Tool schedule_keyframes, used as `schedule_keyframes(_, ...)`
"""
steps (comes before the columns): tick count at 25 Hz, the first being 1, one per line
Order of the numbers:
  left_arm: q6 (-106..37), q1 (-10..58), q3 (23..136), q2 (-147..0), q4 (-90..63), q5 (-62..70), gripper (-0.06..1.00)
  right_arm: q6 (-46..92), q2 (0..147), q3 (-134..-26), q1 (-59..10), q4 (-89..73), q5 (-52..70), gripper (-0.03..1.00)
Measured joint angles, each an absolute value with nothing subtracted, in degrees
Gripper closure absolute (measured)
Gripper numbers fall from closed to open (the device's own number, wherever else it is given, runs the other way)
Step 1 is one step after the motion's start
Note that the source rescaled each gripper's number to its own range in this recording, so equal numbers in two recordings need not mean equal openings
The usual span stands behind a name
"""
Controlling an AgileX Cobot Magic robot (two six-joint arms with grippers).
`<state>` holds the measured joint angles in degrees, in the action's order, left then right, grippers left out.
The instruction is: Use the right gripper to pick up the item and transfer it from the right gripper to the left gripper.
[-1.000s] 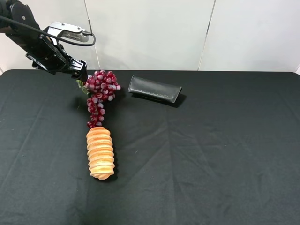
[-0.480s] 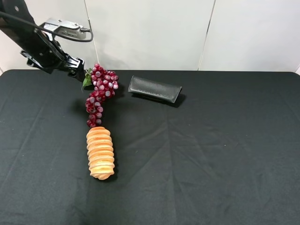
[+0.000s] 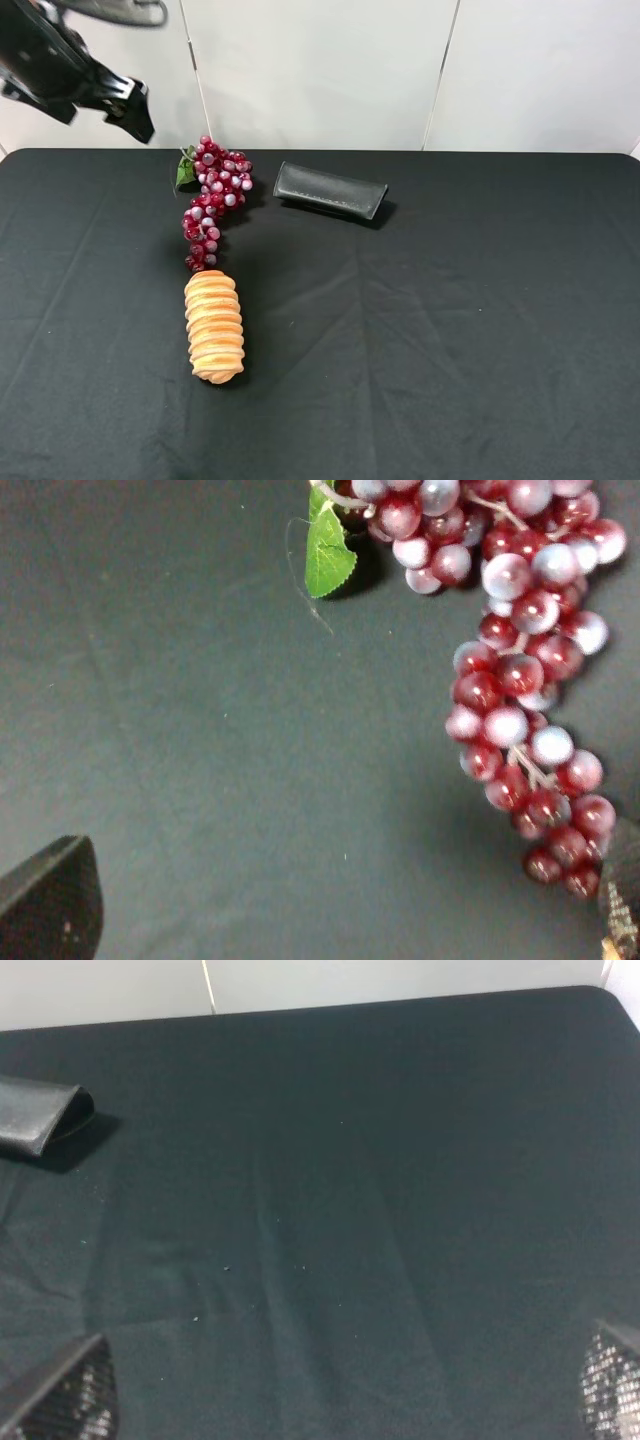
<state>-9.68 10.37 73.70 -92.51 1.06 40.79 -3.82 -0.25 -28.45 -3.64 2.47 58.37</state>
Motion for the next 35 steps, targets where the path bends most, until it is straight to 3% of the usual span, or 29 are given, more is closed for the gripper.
schedule_keyframes(22, -4.72, 10.37, 73.25, -58.79, 1.01, 66.85, -0.06, -3.82, -0.25, -28.45, -3.64, 2.47, 58.43, -0.03)
schedule_keyframes(35, 0.00, 10.37, 51.73, -29.15, 1.01, 66.90, -0.06, -3.82, -0.25, -28.45, -3.64, 2.47, 58.43, -0.03)
